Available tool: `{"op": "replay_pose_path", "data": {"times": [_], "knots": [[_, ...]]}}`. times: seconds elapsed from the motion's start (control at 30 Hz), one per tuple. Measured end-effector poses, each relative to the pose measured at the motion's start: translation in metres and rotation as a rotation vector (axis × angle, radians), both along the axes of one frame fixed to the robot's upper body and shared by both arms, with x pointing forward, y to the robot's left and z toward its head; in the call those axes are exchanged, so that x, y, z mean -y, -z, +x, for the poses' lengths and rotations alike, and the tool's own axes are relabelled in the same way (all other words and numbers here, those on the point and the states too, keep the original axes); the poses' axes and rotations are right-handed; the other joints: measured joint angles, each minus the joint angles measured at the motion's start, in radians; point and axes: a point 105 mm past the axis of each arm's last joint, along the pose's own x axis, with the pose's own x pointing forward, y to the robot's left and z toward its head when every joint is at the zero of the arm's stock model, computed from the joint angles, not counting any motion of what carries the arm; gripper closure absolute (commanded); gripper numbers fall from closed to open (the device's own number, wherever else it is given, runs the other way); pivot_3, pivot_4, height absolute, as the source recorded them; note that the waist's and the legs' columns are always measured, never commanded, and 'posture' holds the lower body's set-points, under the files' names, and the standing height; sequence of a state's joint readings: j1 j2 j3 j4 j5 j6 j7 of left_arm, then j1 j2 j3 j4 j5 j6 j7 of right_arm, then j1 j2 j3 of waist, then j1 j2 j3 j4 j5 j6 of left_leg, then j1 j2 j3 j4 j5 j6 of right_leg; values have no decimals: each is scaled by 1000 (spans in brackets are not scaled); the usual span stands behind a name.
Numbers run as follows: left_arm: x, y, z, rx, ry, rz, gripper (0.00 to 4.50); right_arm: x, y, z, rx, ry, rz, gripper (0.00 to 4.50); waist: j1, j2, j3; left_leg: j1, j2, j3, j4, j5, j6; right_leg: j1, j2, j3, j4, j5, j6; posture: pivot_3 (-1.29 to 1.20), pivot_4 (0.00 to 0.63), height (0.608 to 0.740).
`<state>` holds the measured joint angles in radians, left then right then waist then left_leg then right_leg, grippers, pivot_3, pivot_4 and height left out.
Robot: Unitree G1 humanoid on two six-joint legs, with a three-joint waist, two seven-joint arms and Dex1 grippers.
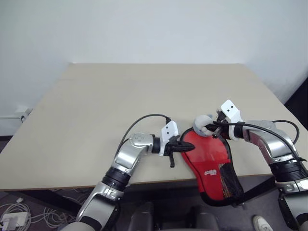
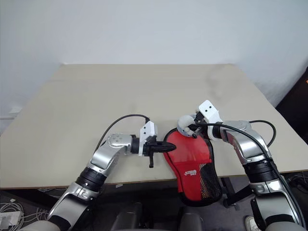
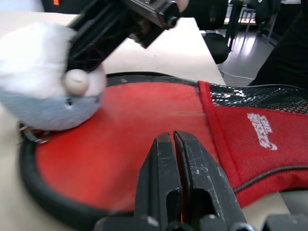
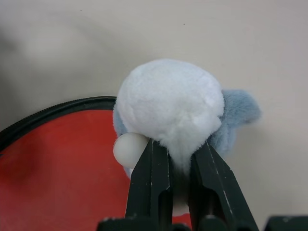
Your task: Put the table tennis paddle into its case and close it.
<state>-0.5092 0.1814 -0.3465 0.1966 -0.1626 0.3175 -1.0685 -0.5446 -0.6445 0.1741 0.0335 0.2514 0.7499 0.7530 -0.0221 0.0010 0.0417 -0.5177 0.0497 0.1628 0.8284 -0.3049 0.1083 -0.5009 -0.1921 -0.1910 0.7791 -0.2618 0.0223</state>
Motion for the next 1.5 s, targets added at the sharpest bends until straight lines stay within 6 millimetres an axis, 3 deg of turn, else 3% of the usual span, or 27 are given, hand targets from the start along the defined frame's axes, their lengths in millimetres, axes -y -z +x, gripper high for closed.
{"op": "replay_pose_path", "data": {"times": [0.27, 0.43, 0.97, 1.5], "knots": [[34, -7, 3, 53, 49, -2, 4500, 1, 1, 2, -1, 2, -9, 4490, 0, 0, 0, 0, 0, 0, 0, 0, 0, 0, 0, 0, 0, 0, 0, 0, 0, 654], [47, 11, 5, 31, 47, 43, 4500, -1, 1, 6, -2, 6, -3, 4490, 0, 0, 0, 0, 0, 0, 0, 0, 0, 0, 0, 0, 0, 0, 0, 0, 0, 654], [53, 22, 19, 63, 29, 124, 4500, 4, 3, 11, 5, 47, -20, 4490, 1, 1, -1, 2, 0, -2, 2, 0, 0, 3, -1, -2, 0, 0, 0, 0, 0, 654], [56, 24, 17, 76, 59, 156, 4500, 49, -3, 32, 48, 182, -143, 4490, 2, 1, -1, 1, -1, -3, 2, 0, 0, 3, -2, -3, 0, 0, 0, 0, 0, 654]]}}
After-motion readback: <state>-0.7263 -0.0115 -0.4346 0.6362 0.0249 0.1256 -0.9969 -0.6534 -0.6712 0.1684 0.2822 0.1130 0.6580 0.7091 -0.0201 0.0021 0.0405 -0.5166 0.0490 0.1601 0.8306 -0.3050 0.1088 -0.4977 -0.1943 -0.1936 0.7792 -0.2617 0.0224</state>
